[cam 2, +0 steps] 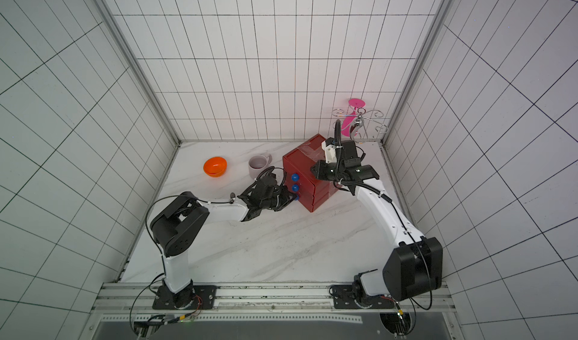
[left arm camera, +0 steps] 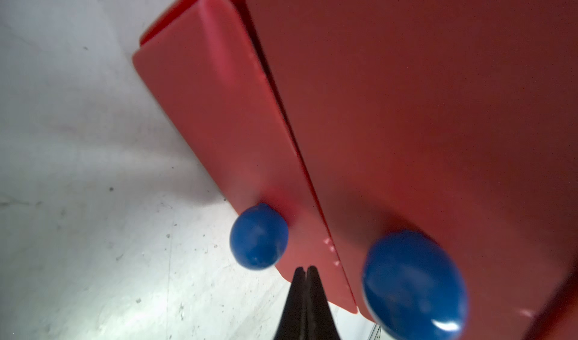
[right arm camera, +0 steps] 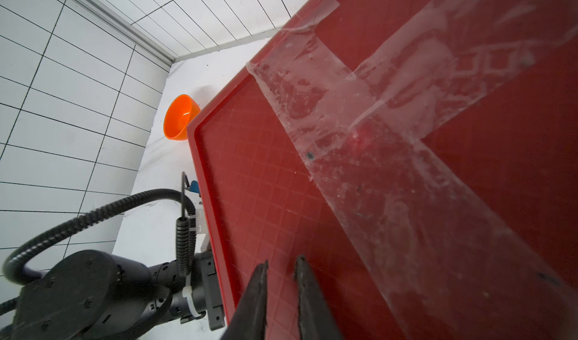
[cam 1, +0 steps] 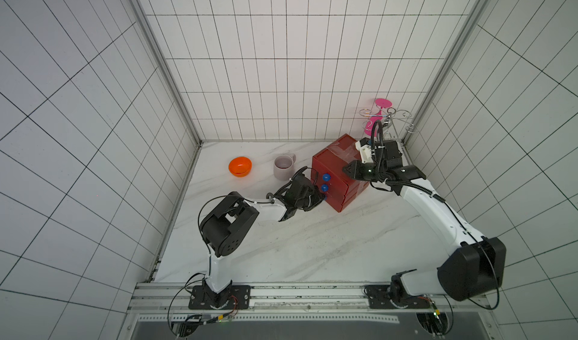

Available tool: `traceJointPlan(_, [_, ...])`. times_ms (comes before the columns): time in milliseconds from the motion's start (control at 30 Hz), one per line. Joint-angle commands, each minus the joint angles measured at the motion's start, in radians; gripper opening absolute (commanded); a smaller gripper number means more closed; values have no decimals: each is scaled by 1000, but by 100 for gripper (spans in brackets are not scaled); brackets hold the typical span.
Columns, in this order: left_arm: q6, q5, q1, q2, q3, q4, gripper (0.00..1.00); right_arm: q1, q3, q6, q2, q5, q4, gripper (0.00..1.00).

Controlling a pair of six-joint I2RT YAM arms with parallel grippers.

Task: Place the fruit knives into the drawer by color
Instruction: Close the drawer in the storage box.

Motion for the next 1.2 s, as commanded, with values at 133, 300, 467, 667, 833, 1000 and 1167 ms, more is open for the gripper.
traceJointPlan(133, [149, -96, 7, -165, 14, -184, 3, 5, 38, -15, 94, 46, -369, 21])
traceJointPlan(300, [204, -120, 22, -238, 8, -273, 4, 4, 118, -41, 96, 64, -361, 21])
traceJointPlan(467, [238, -147, 57, -347, -57, -334, 7, 4, 156, -49, 76, 66, -317, 21])
traceJointPlan(667, [328, -178, 136, -511, -119, -461, 19, 6, 189, -61, 46, 39, -271, 21])
traceJointPlan(833, [410, -208, 228, -636, -161, -565, 38, 13, 222, -91, 5, 29, -241, 21])
traceJointPlan(1000, [439, -227, 292, -757, -222, -600, 53, 17, 240, -91, -62, 4, -185, 22])
traceJointPlan(1167, [477, -325, 302, -876, -275, -598, 73, 22, 238, -83, -148, -8, -137, 24])
